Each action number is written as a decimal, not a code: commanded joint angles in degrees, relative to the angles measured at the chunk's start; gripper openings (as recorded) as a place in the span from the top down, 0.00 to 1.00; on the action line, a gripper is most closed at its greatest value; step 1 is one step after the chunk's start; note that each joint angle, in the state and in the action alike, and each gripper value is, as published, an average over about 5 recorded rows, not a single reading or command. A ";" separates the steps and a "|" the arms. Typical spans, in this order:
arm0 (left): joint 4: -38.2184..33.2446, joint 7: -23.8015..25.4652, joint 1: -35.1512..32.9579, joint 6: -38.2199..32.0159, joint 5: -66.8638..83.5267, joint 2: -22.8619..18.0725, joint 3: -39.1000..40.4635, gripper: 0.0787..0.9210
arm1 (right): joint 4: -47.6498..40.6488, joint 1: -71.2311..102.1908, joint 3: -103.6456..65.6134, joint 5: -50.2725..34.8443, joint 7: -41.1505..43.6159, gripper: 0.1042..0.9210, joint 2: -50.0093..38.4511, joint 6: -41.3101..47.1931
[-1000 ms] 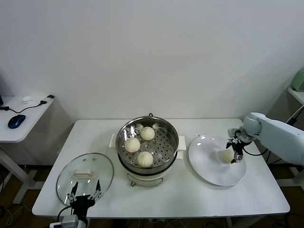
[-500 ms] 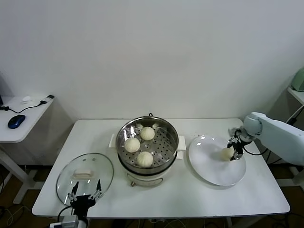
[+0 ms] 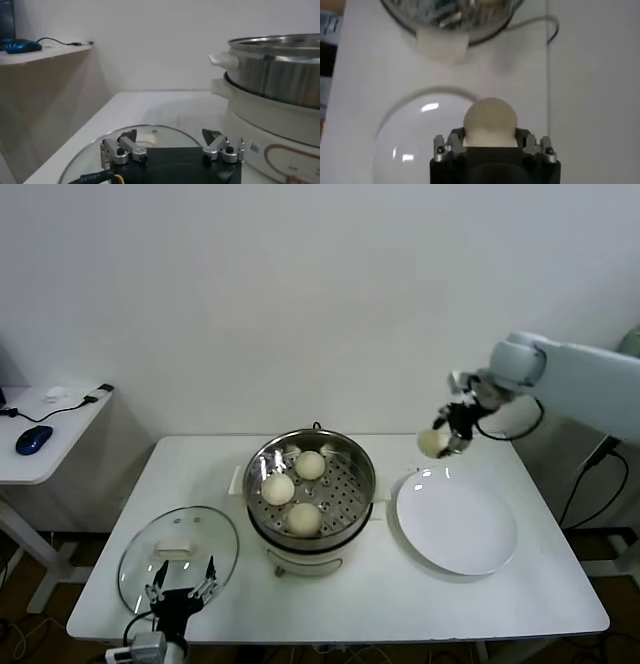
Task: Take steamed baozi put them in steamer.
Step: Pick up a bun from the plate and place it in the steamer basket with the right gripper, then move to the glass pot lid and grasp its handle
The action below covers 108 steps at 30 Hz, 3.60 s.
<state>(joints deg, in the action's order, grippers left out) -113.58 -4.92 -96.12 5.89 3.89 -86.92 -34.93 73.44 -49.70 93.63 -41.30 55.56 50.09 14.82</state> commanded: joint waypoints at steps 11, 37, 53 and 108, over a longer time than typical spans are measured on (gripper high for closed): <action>-0.78 -0.02 -0.03 0.43 0.07 -0.04 0.28 0.12 | 9.55 3.99 3.01 -16.95 -17.08 0.32 18.75 15.84; 0.58 0.06 1.05 0.49 1.27 0.23 -0.39 0.12 | 3.20 10.08 2.76 -8.59 -16.17 0.32 19.62 14.91; 0.16 0.20 1.14 0.57 1.18 0.34 -0.56 0.12 | 2.46 5.51 -6.02 -16.34 -10.23 0.12 12.63 2.32; 6.75 -18.29 2.01 -12.96 -43.57 5.08 -3.16 0.12 | 19.15 138.86 -128.26 14.96 -50.02 0.12 19.48 -30.74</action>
<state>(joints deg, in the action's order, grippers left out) -107.92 -15.42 -94.01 -5.83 -23.94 -81.83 -38.22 92.65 83.27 -30.88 -27.79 4.70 63.21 -11.52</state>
